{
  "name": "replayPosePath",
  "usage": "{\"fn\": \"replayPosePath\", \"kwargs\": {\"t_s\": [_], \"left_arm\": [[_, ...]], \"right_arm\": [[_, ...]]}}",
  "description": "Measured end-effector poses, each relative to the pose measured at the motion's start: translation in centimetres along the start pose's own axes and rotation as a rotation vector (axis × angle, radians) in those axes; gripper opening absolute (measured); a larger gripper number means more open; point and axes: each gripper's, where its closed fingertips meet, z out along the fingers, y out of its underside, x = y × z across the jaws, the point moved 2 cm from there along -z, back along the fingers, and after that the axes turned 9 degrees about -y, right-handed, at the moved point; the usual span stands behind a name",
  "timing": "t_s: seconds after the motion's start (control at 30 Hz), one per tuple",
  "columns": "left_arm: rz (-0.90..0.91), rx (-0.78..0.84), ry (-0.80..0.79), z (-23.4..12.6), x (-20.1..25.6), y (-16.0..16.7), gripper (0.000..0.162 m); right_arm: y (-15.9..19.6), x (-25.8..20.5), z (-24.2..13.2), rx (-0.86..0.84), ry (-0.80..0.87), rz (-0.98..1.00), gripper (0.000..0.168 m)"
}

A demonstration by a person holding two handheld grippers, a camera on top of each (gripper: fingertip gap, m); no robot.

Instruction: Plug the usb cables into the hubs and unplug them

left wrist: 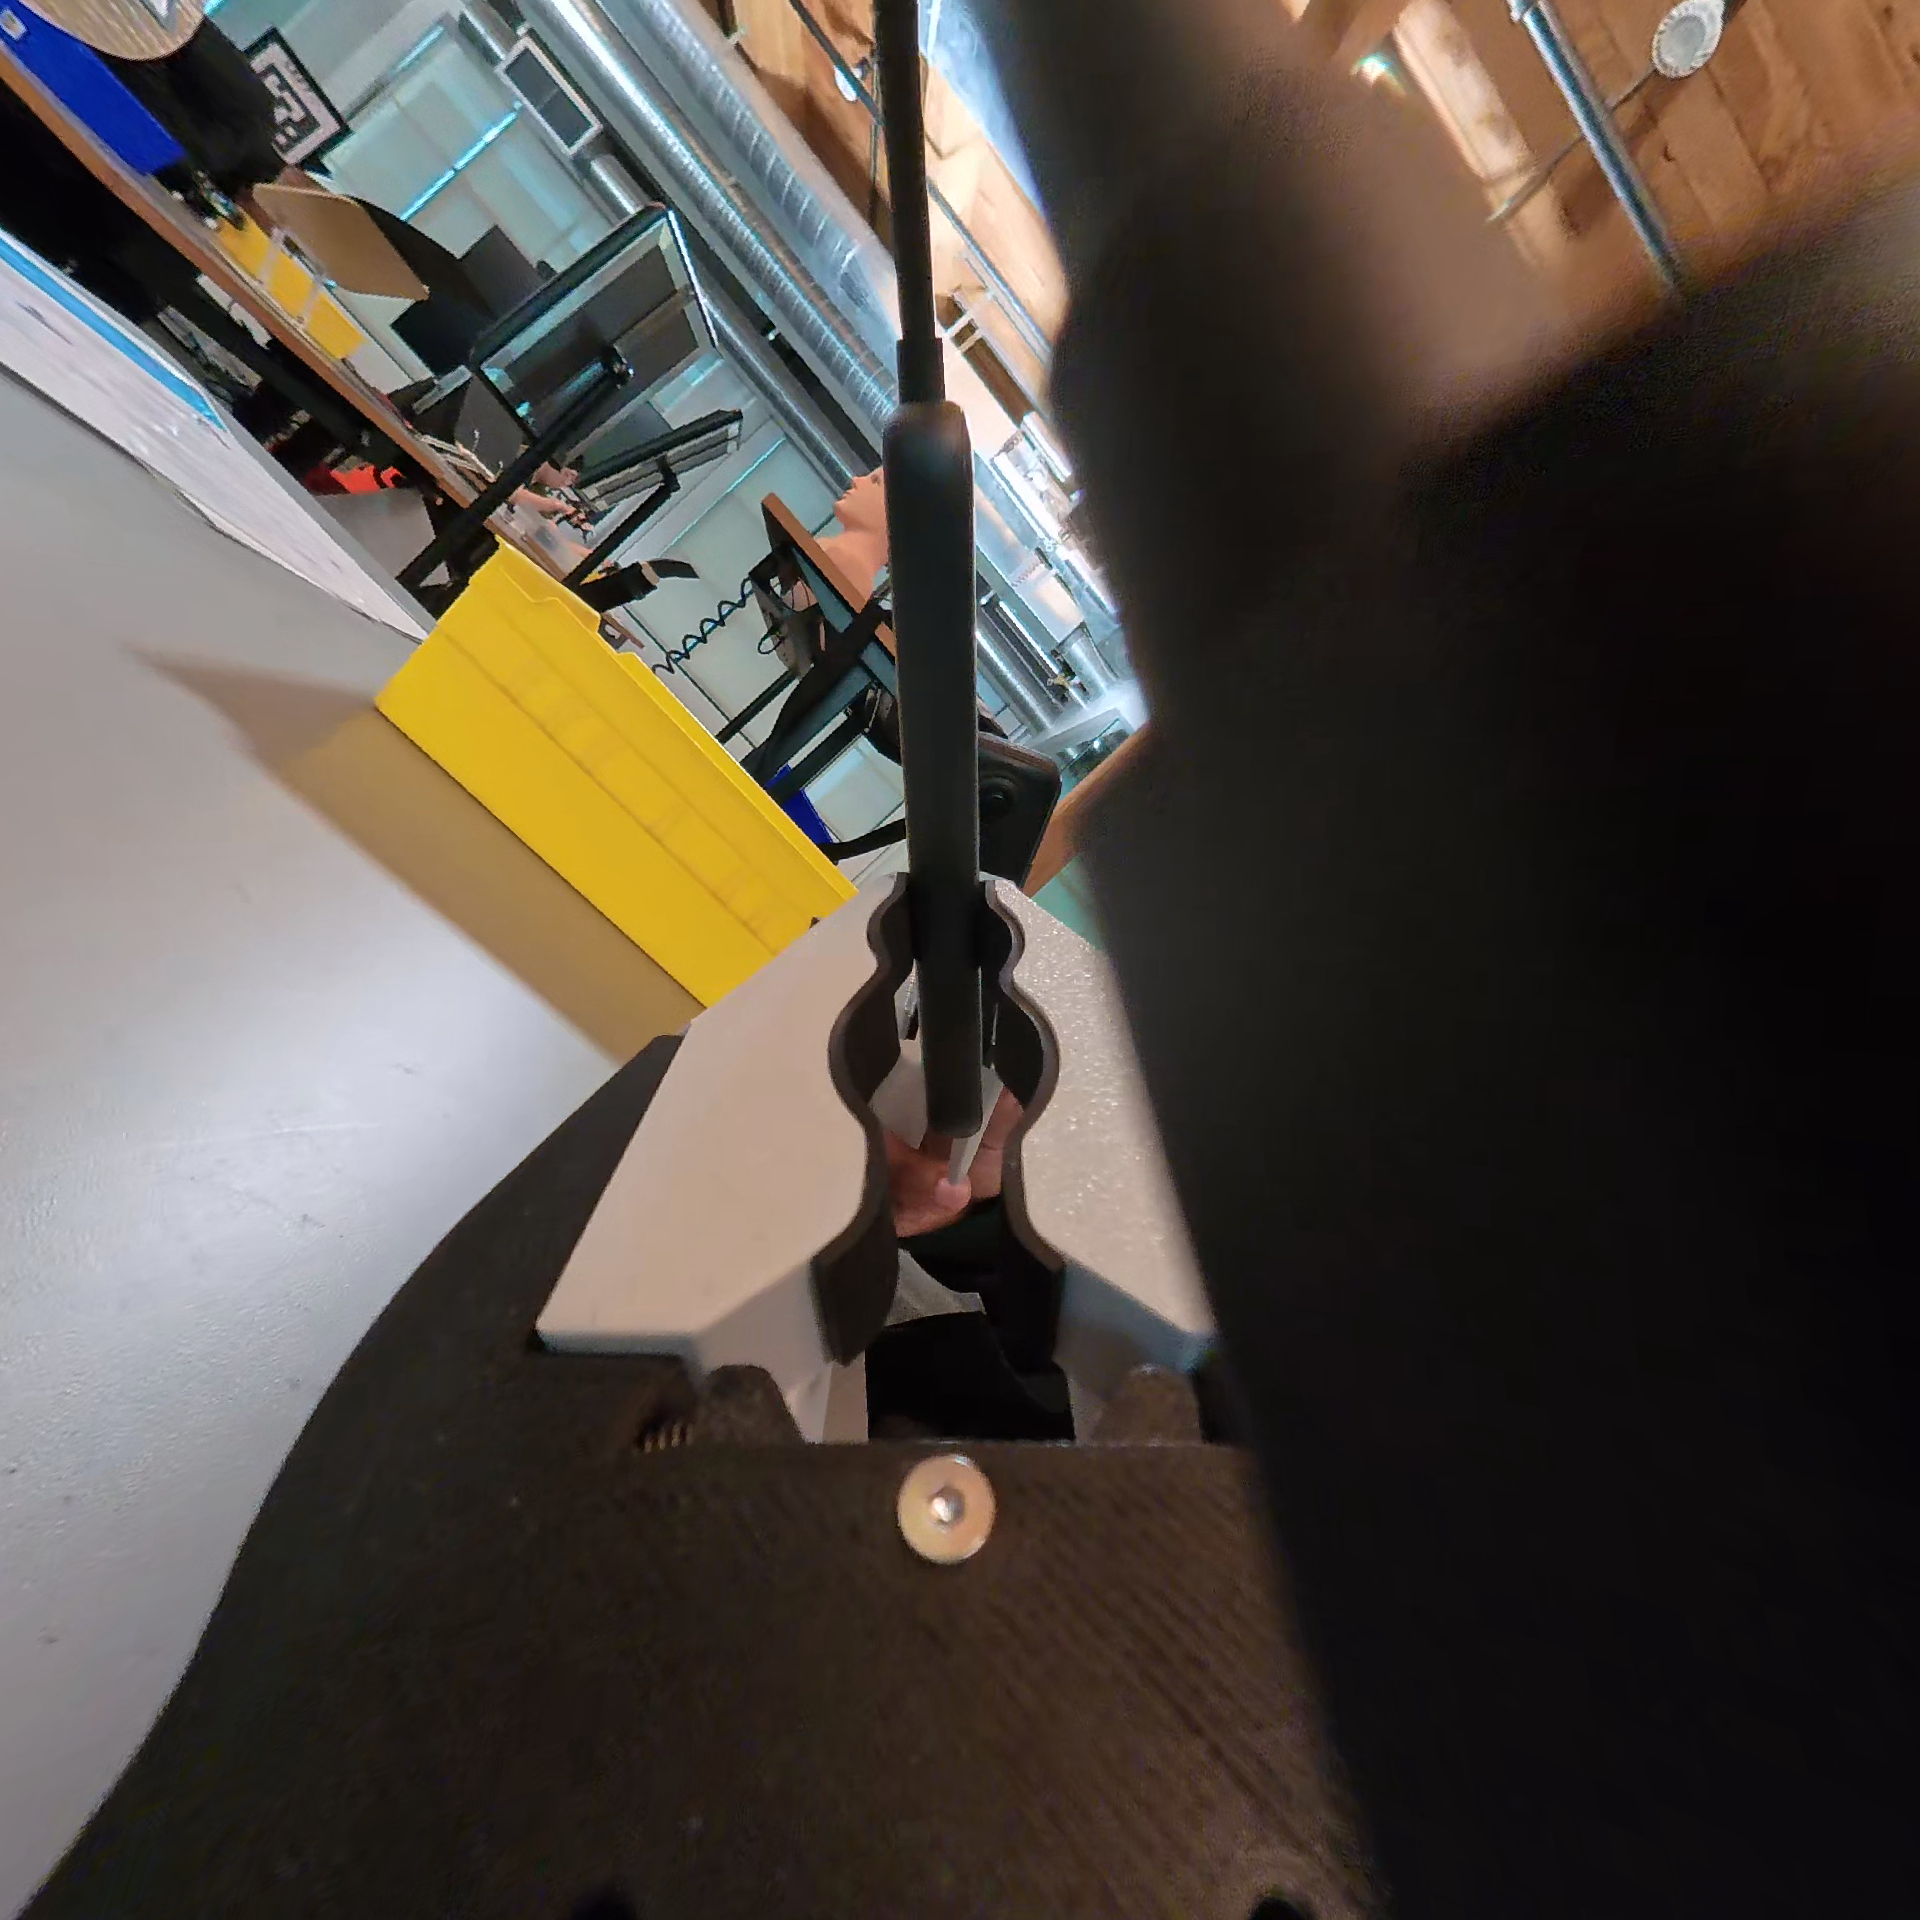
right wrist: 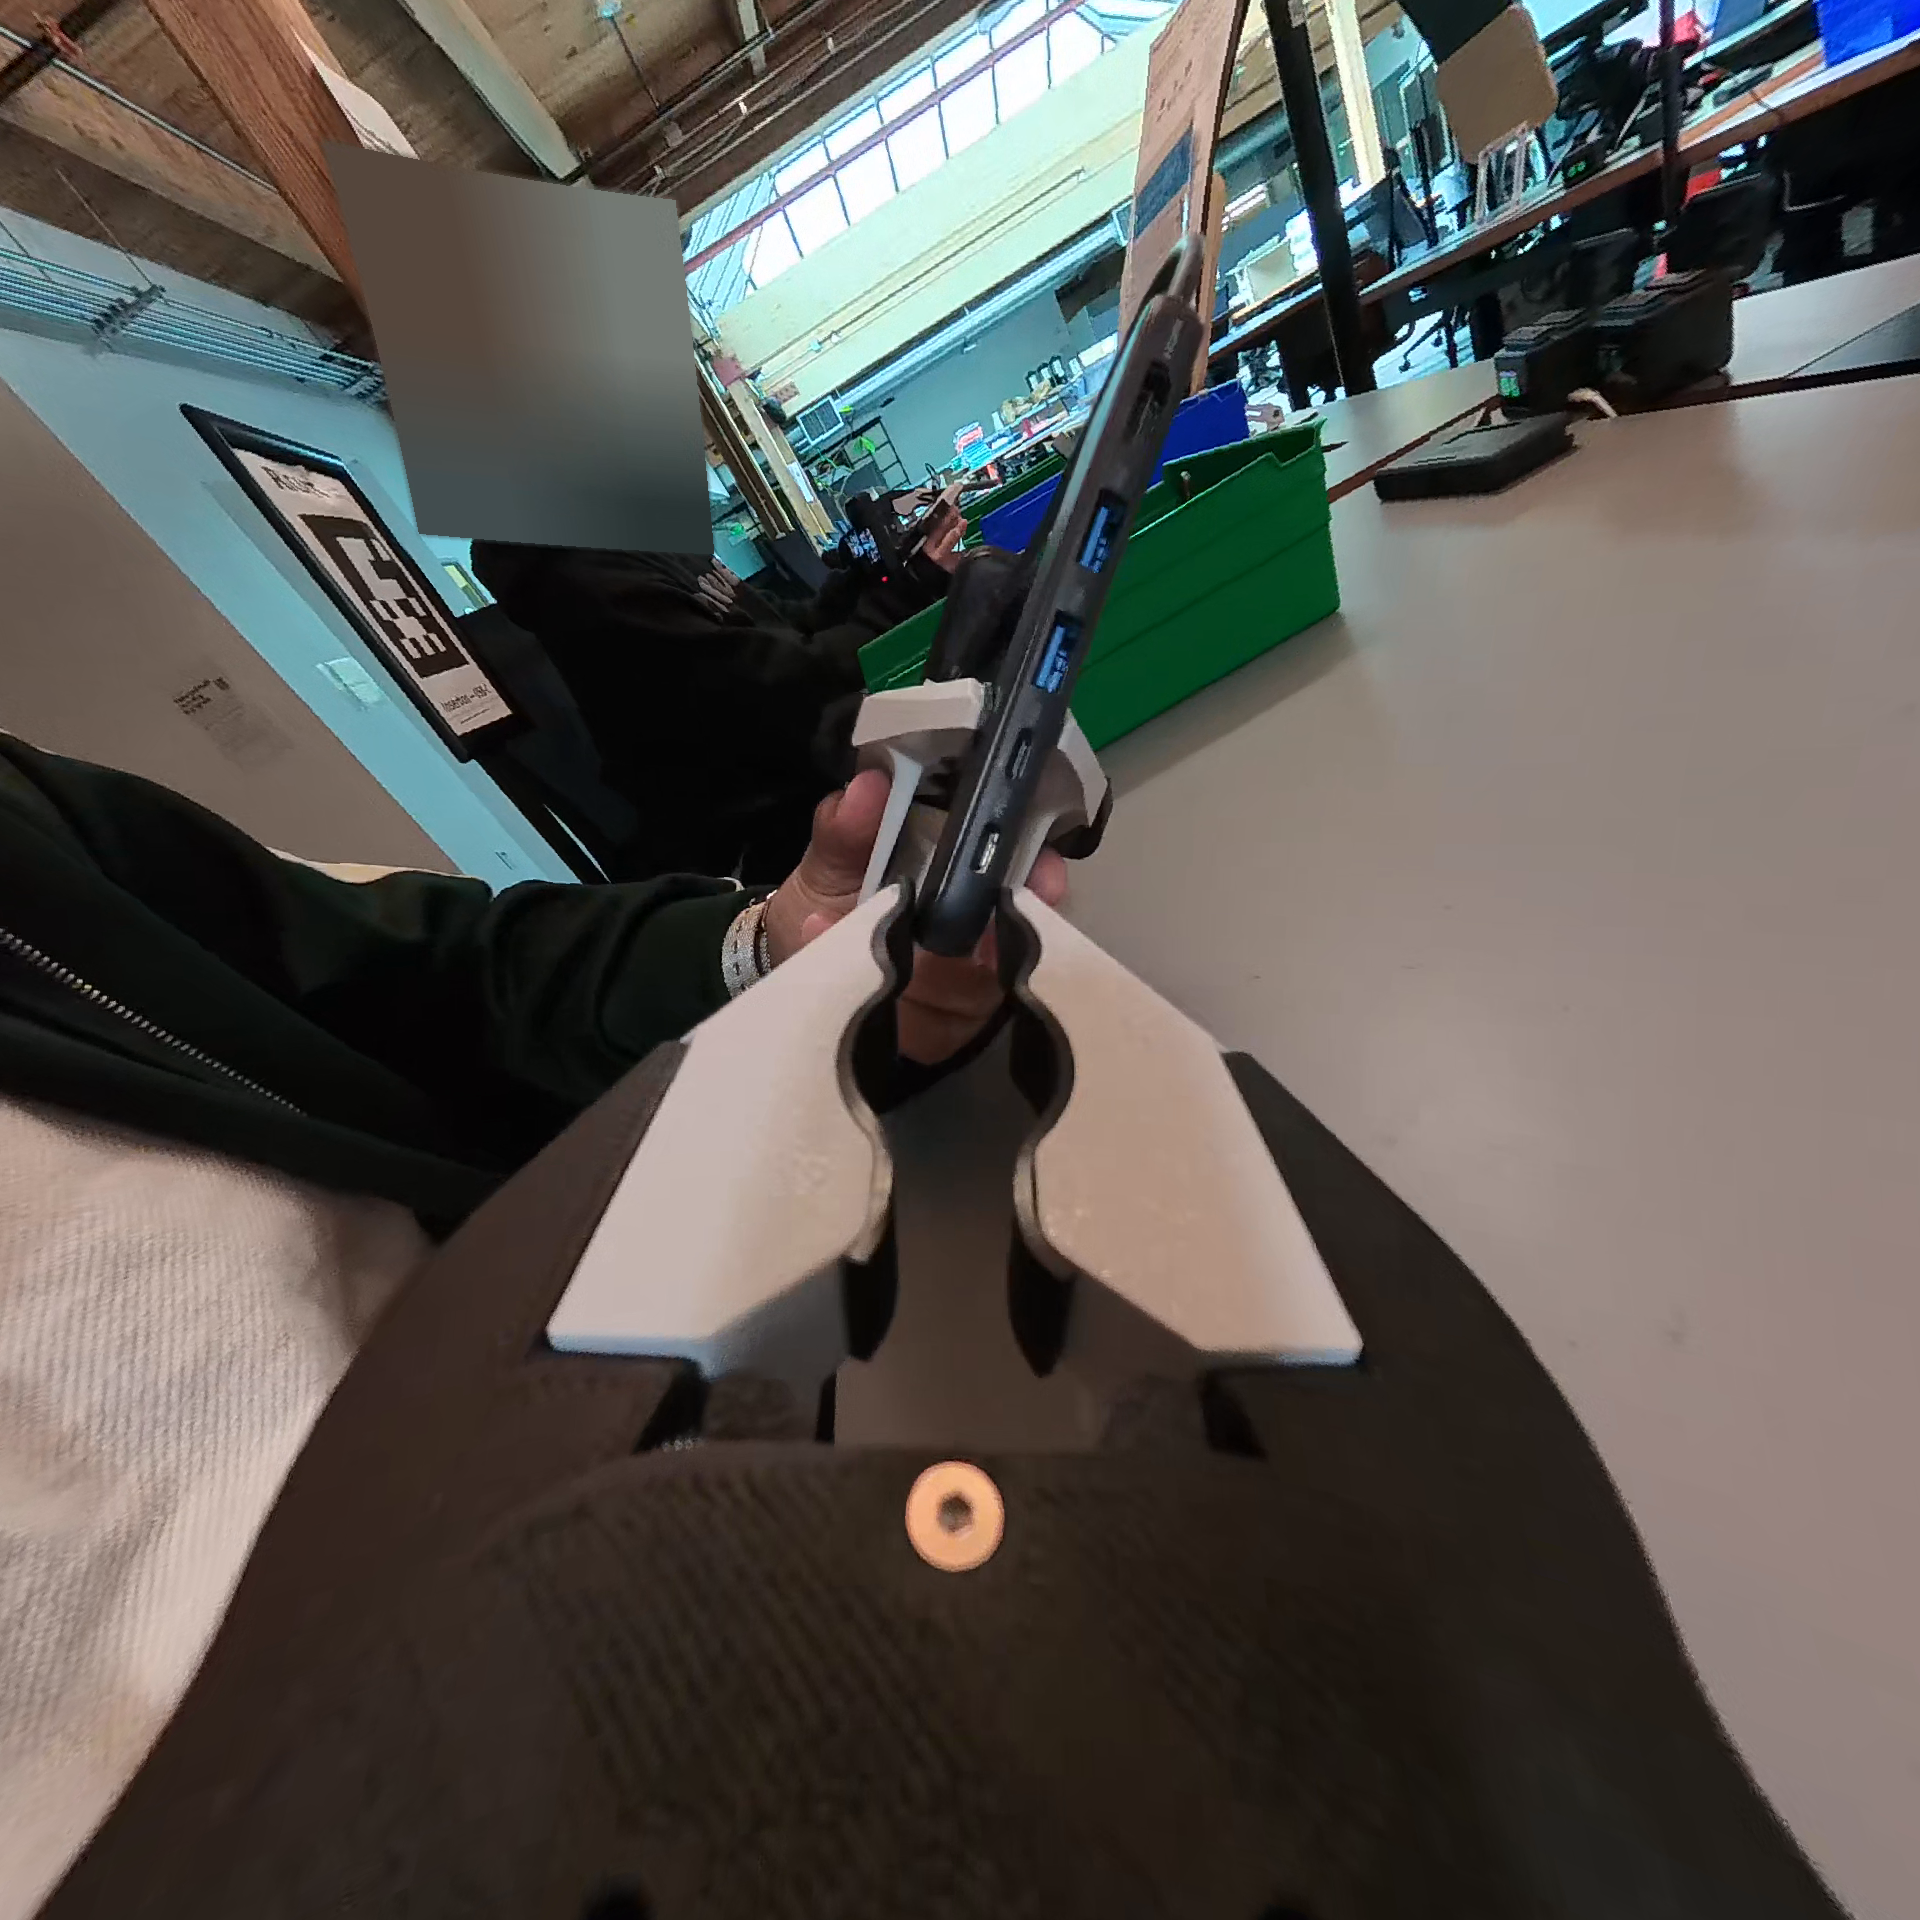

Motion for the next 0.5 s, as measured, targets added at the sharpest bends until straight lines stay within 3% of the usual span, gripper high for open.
{"fn": "replayPosePath", "kwargs": {"t_s": [0.5], "left_arm": [[-0.028, 0.025, -0.007, -0.09, -0.37, -0.31, 0.009]], "right_arm": [[0.8, 0.14, 0.66, -0.02, 0.017, 0.056, 0.014]]}}
